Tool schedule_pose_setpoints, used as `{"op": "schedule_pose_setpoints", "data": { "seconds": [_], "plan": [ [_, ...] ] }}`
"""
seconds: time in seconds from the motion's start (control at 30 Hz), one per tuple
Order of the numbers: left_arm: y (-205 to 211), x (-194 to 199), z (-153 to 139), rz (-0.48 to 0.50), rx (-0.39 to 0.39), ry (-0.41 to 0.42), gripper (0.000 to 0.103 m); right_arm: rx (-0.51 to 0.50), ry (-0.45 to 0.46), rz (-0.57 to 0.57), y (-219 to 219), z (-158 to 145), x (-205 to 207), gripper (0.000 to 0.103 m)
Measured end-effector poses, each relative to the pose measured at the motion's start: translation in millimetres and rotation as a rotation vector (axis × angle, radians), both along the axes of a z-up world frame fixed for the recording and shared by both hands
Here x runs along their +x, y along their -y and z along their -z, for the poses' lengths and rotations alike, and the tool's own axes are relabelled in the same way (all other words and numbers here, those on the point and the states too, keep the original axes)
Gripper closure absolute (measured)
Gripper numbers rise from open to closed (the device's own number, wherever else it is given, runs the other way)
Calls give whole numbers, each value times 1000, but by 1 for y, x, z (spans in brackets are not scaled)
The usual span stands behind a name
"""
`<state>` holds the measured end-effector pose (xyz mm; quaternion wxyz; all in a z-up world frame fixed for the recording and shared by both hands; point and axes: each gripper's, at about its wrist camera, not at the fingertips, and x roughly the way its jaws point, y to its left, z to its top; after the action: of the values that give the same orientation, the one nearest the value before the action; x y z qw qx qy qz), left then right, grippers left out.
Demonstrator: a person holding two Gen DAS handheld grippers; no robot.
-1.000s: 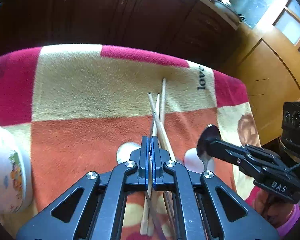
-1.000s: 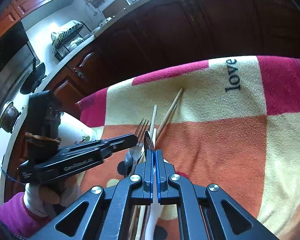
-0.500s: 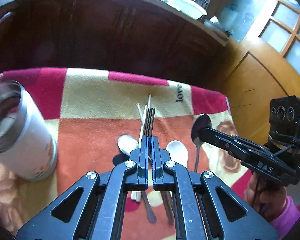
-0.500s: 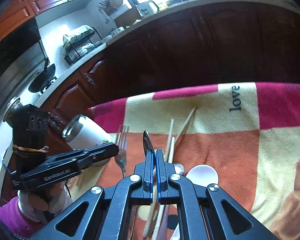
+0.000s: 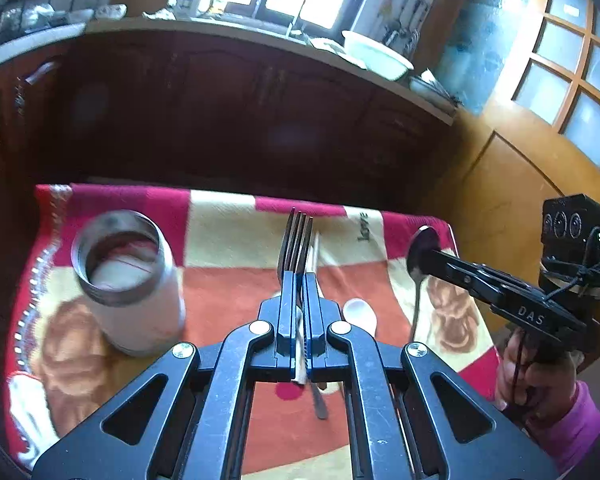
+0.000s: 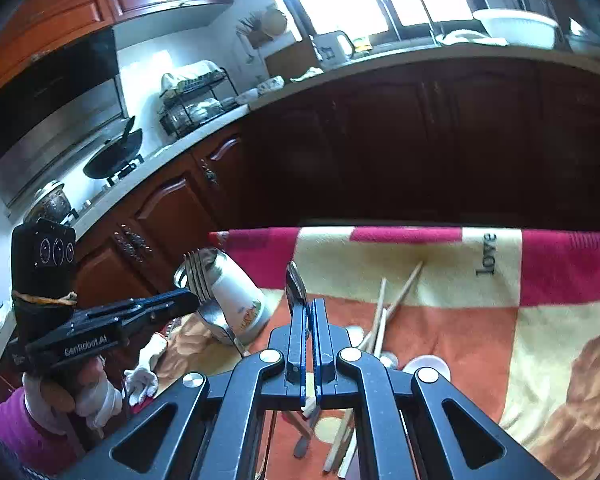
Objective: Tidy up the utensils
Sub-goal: 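Carry the fork and spoon in both grippers over the white jar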
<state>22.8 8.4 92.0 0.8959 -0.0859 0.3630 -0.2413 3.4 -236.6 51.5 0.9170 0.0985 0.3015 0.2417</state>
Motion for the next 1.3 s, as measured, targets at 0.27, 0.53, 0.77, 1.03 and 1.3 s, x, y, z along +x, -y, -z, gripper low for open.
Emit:
{"op": "schedule_pose_setpoints", "data": {
  "seconds": [0.27,0.53,0.77,1.03,1.3],
  "plan": [
    [-31,-3,-35,-45,7,64,102,-23,63,-29,-20,-31,-2,101],
    [-75,-4,-80,-104,0,131,102,-42,125,-64,-46,-68,10,101],
    [-112,11,-119,-194,46,210,102,-89,212,-81,-100,-111,36,101],
    [-125,49,-103,-267,166,226,102,-146,297,-52,-166,-124,79,101],
    [-118,69,-49,-245,210,154,102,-220,281,-46,-212,-81,117,101]
  ]
}}
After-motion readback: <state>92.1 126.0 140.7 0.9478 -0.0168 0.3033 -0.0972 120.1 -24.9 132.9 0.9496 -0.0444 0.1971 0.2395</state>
